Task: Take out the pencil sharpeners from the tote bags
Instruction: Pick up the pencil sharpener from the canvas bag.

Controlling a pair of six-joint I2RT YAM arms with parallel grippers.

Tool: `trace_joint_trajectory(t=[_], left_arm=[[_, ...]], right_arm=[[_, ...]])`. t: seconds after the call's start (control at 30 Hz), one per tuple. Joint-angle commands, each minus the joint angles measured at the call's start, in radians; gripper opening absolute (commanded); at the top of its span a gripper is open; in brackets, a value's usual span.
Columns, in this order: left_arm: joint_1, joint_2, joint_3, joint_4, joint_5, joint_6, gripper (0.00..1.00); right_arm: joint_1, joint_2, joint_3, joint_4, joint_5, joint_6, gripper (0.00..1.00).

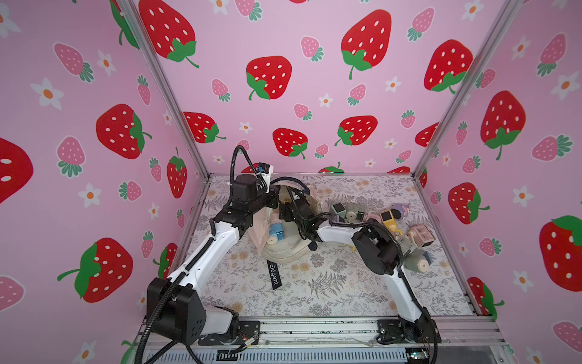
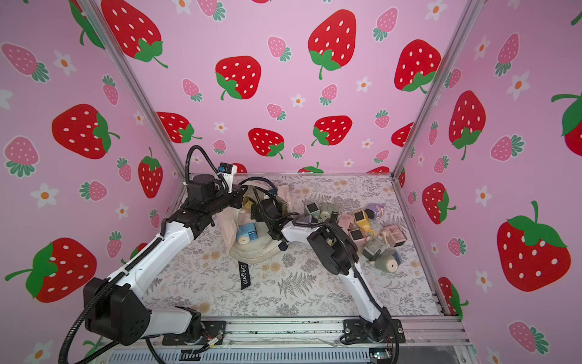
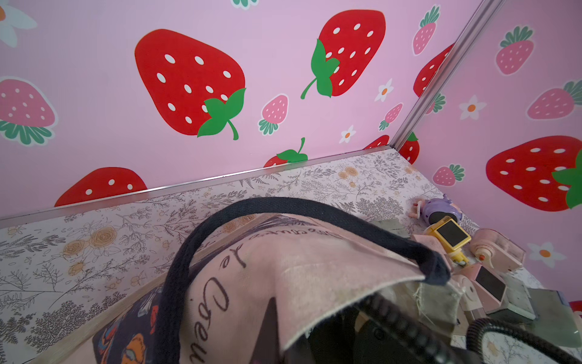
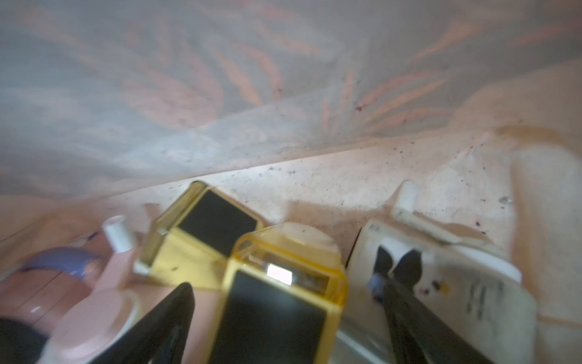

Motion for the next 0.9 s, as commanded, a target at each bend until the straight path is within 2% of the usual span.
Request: trace_joint_trajectory(t=[0.0, 0.2, 0.53, 0.67, 0.87], left_arm=[[-0.004, -0.029, 0.026, 0.084, 0.049, -0.005, 0.0], [-0.004, -0.024, 0.028, 0.083, 0.047, -0.006, 0.0], [-0.003, -0.027, 0.028, 0.081, 0.042, -0.004, 0.0], [-0.004, -0.026, 0.028, 0.081, 0.044, -0.005, 0.0], [-0.005, -0.028, 0.028, 0.081, 0.042, -0.003, 0.0]], right_arm=[[-0.01, 0.035, 0.05, -0.078, 0.019, 0.039, 0.94], [-0.011, 0.048, 0.054, -0.093, 0.013, 0.018, 0.87], [-0.01, 0.008, 0.012, -0.074, -0.065, -0.083, 0.62], [-0.011, 0.011, 0.04, -0.12, -0.089, -0.124, 0.62], [-0.008, -0.045, -0.039, -0.023, -0.139, -0.173, 0.57]])
